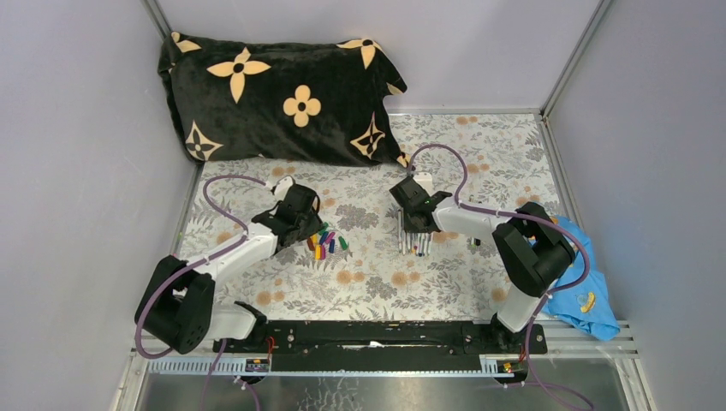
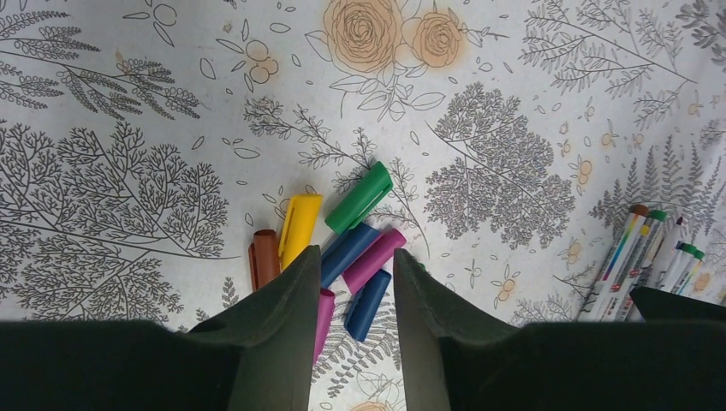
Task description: Open the pen caps
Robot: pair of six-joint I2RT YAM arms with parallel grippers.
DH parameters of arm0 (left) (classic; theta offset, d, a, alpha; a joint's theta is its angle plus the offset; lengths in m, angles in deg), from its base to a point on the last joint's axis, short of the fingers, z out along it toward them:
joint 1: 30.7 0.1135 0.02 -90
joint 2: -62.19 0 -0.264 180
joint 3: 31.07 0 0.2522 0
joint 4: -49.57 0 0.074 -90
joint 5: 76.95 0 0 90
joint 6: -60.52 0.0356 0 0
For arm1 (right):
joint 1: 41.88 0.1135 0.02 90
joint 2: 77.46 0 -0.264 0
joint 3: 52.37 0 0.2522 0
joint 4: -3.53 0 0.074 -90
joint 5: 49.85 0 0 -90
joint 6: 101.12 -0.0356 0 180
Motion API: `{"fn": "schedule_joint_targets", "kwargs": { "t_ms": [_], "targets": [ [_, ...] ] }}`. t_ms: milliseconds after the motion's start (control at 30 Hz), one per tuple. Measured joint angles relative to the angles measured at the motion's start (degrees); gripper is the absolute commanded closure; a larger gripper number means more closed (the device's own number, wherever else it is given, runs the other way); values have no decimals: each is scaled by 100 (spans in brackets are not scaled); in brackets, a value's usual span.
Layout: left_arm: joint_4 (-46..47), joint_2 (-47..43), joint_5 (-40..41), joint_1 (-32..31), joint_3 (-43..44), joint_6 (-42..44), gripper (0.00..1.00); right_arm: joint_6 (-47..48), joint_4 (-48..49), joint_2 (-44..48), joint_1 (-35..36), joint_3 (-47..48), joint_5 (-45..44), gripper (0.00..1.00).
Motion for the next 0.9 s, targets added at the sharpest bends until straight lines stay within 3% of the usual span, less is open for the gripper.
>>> {"fn": "schedule_joint_targets", "kwargs": {
  "t_ms": [400,700,900],
  "targets": [
    [-42,-332,-4,0,2,-2,56,7,-42,-24,-2,31,-9,70],
    [-55,-553,-50,0,24,-4,56,57,-444,831,-57,291,-321,65],
    [-15,-833,-280,-61,24,-13,41,39,-560,1213,-743,81,-422,64]
  ]
}}
